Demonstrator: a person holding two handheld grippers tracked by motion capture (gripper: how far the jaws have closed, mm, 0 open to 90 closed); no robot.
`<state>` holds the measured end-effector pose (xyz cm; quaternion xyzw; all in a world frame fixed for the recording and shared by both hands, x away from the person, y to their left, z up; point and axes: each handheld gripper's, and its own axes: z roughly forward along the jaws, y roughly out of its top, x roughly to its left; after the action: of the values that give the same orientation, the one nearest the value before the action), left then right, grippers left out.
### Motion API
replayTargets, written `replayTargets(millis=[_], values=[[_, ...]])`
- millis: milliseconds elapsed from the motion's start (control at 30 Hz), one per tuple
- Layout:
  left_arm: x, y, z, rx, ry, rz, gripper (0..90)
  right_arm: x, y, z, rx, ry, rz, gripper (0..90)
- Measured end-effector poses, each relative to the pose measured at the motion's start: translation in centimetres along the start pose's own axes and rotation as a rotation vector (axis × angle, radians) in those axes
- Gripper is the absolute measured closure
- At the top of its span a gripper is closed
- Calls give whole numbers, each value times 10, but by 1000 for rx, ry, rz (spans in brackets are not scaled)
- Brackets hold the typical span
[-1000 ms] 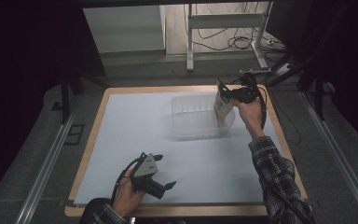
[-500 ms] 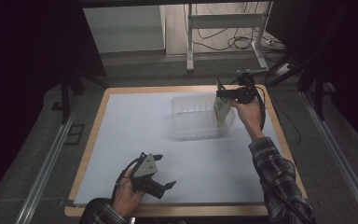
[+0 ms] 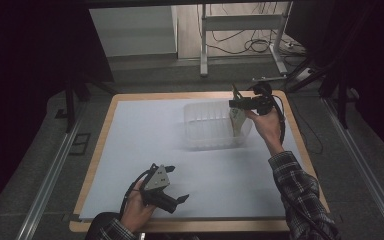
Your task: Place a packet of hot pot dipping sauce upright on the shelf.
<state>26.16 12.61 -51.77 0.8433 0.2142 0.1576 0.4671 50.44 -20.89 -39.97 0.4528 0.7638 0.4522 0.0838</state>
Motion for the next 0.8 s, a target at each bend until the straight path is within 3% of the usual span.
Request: replayTargets(millis=[200,500,800], values=[[0,0,0,4,-1,5,0,3,-6,-1,9,-22,-46,272],[-1,0,1,7,-4,13,0,9,-19,-2,22,12,-126,148],[-2,0,2,7,-7,17,0,14,-31,-3,19,16,-149,89]])
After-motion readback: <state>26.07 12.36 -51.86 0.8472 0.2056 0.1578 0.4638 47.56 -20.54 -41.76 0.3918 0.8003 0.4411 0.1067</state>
